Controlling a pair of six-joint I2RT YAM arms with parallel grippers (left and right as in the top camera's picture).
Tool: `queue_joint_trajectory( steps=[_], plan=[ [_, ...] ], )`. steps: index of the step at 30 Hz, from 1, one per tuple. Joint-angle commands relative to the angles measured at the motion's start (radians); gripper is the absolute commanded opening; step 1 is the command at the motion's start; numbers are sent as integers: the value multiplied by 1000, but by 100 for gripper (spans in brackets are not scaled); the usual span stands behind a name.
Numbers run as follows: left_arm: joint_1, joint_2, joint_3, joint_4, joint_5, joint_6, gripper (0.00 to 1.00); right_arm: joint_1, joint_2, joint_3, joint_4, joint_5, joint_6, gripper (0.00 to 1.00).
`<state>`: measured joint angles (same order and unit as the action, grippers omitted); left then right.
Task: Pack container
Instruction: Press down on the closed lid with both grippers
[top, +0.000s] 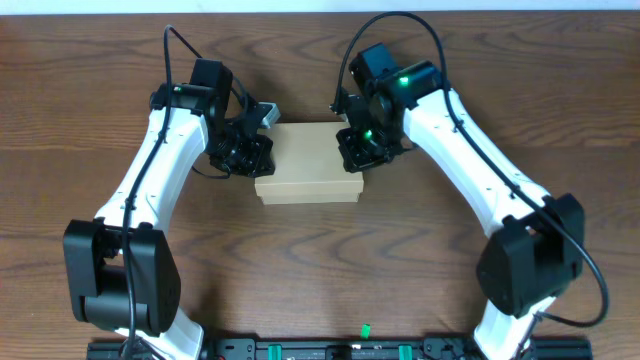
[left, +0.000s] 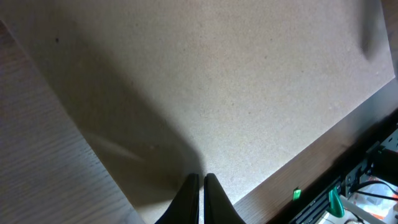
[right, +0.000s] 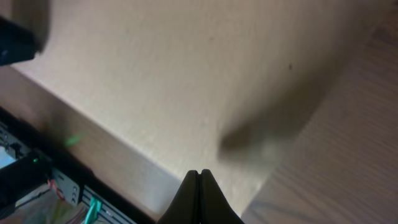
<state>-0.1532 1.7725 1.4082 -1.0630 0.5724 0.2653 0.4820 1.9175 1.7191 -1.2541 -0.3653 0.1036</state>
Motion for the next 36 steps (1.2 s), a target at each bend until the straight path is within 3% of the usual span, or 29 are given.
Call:
queue_joint_trajectory(
  steps=[1, 14, 36],
  plan=[
    [2, -7, -15, -1, 0, 0, 6, 11, -48, -2, -27, 4, 16, 1],
    [2, -7, -15, -2, 0, 0, 6, 29, -47, -235, 145, 55, 75, 1],
    [2, -8, -121, 46, 1, -30, 6, 21, -74, -221, 147, 46, 75, 1]
  ],
)
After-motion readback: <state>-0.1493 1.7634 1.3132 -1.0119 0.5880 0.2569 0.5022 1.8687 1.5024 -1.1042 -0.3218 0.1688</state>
